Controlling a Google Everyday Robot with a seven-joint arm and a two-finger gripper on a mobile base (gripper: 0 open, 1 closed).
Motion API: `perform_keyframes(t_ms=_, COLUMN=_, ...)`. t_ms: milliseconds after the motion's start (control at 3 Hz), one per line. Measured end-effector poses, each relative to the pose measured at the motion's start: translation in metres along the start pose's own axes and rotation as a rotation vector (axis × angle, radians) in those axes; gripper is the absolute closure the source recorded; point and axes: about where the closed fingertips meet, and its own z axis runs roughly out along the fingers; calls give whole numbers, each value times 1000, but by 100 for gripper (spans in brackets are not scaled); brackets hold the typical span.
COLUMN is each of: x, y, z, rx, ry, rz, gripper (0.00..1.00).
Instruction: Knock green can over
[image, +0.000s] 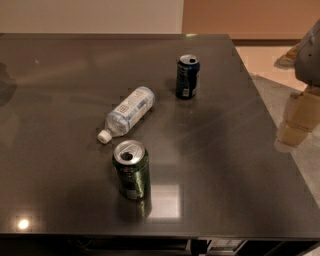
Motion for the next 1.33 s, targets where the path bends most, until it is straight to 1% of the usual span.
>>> perform_keyframes(t_ms=333, x=0, y=0, z=0, rx=0, ry=0, rz=0, gripper=0)
perform_keyframes(t_ms=667, x=-5, y=1, z=0, rx=-2, ry=-6, rz=-15, gripper=0)
perform_keyframes(t_ms=1000, x=-24, y=5, z=0, rx=-48, ry=-64, rz=-41, gripper=0)
perform_keyframes(t_ms=1333, x=-58, y=21, z=8, rx=-126, ry=-177, rz=-87, gripper=0)
